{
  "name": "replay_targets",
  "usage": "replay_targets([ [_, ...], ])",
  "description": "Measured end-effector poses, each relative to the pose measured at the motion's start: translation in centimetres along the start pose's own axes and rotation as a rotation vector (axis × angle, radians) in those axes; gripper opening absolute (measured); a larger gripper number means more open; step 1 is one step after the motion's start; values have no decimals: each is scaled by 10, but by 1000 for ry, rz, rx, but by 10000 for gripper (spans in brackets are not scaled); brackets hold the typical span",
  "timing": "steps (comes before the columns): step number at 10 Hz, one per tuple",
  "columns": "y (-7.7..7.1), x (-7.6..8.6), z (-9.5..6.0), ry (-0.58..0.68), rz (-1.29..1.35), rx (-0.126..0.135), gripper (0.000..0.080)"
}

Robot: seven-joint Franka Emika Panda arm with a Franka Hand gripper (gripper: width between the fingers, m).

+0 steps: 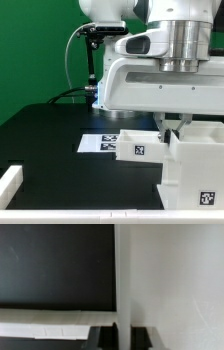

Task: Assemble drawer

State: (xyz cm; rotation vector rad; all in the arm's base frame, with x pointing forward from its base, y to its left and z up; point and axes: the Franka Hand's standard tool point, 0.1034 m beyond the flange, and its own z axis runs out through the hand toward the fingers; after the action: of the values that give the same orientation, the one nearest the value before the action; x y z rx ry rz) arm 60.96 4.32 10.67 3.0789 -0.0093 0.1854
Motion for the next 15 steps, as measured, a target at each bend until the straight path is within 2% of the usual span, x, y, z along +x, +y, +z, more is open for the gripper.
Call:
replay_targets([
  [5, -3, 3, 0, 3, -2, 0, 34],
  [6, -2, 3, -1, 0, -14, 1, 131],
  [8, 4, -5, -33, -5, -16, 20, 407],
  [9, 4, -14, -50, -2, -11, 35, 407],
  [10, 7, -27, -65, -4, 2, 51, 577],
  [11, 7, -43, -71, -27, 14, 63, 627],
  [12, 6, -57, -71, -84, 20, 67, 627],
  [13, 6, -62, -70, -126, 27, 61, 645],
  [15, 11, -46, -68, -120, 19, 52, 649],
])
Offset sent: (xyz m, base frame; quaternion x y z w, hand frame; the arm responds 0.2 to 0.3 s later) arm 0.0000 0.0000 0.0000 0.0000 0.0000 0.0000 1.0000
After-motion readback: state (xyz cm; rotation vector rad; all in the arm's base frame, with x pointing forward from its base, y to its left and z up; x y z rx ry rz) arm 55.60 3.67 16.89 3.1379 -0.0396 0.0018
